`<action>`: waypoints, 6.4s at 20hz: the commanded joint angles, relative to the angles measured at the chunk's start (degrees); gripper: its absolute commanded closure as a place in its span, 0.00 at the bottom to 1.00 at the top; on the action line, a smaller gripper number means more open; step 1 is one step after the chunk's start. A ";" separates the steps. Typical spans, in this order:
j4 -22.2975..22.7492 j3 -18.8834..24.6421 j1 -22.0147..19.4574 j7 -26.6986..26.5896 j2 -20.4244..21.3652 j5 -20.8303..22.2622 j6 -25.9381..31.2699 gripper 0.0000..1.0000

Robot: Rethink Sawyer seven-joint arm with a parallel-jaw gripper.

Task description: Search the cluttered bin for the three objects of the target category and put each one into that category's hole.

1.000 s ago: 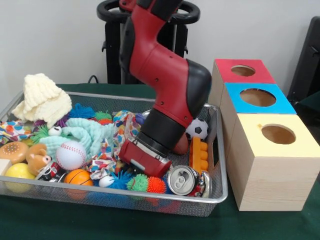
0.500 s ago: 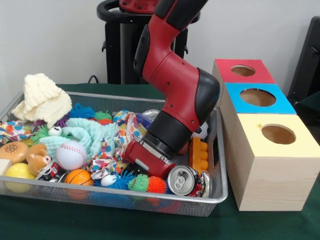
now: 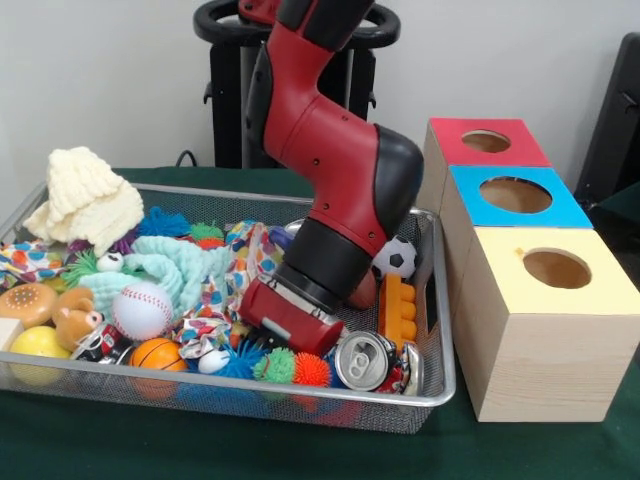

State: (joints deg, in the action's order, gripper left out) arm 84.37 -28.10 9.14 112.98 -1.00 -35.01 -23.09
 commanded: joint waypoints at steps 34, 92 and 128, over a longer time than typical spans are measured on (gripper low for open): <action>-30.07 23.83 -15.31 -8.69 -21.53 15.70 35.92 0.00; -22.70 28.50 -19.23 4.48 -14.97 38.73 34.60 0.00; -14.01 22.72 -13.04 6.77 -11.10 36.93 32.63 0.00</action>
State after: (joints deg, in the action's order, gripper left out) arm 62.81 -14.74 -4.41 109.85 7.69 -0.96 27.66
